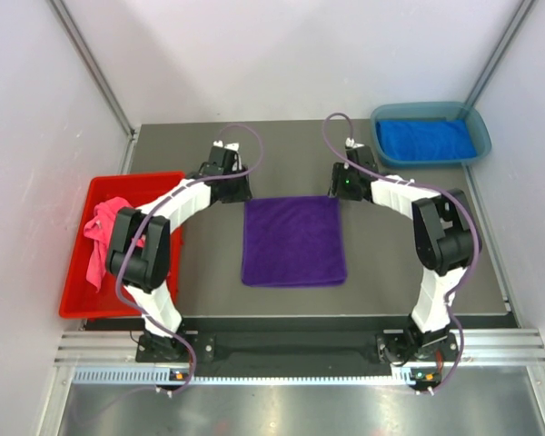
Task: Fold and stack the towels
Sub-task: Fold the towel
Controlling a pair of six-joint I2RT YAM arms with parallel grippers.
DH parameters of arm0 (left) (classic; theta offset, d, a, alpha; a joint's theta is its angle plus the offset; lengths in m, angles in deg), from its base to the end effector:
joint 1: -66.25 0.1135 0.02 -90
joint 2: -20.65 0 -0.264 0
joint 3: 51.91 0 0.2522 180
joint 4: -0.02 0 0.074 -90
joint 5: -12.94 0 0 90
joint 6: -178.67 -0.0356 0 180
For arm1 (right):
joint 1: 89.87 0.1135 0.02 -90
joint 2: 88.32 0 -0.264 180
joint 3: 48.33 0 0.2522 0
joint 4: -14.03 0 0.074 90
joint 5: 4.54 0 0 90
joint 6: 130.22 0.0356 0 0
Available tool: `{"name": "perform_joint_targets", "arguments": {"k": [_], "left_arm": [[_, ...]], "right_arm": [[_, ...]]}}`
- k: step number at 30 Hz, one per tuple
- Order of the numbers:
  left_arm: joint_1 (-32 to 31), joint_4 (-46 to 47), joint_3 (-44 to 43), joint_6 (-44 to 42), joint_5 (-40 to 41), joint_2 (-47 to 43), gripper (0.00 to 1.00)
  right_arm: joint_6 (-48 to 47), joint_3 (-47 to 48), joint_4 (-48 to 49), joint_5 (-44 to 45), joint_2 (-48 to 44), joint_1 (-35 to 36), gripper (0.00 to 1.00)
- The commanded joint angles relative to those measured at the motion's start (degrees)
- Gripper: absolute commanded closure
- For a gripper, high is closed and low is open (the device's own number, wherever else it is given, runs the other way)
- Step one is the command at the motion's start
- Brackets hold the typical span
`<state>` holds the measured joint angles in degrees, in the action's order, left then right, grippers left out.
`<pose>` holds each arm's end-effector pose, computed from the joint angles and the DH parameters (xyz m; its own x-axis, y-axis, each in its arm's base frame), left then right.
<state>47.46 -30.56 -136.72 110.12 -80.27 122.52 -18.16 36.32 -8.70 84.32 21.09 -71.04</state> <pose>0.3678 -0.1273 0.2169 -0.7818 -0.1197 -0.6120 0.0767 0.9555 -0.2849 0.3886 0.1333 0.1761 -0.7726 0.1333 -0.6207 -0.0488 0.9624 0.2674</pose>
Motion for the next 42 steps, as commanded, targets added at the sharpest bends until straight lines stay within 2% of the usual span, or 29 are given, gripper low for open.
{"name": "perform_joint_targets", "arguments": {"k": [1, 9, 14, 19, 27, 37, 42], "left_arm": [[0.1, -0.9, -0.6, -1.5, -0.2, 2.3, 0.56], [-0.5, -0.8, -2.2, -1.5, 0.9, 6.7, 0.63], [-0.5, 0.2, -2.8, -0.9, 2.5, 8.1, 0.63], [-0.6, 0.5, -3.9, -0.1, 6.4, 8.9, 0.63], [-0.5, 0.2, -6.4, -0.3, 5.8, 11.6, 0.63], [-0.6, 2.2, -3.6, 0.0, 1.8, 6.2, 0.59], [-0.6, 1.4, -4.9, -0.4, 1.7, 6.9, 0.59]], "right_arm": [[-0.4, -0.5, 2.2, 0.9, -4.9, -0.6, 0.51], [-0.7, -3.8, 2.6, 2.3, -6.4, 0.0, 0.51], [-1.1, -4.4, 2.6, 2.6, -5.3, 0.3, 0.51], [-1.2, -2.8, 2.1, 2.7, -3.8, 0.3, 0.51], [-2.5, 2.0, -0.8, 3.0, -0.5, 0.6, 0.52], [-3.2, 2.0, -0.7, 3.7, 0.9, 1.2, 0.57], [-3.1, 3.1, -1.2, 3.6, 2.0, 1.3, 0.61]]}}
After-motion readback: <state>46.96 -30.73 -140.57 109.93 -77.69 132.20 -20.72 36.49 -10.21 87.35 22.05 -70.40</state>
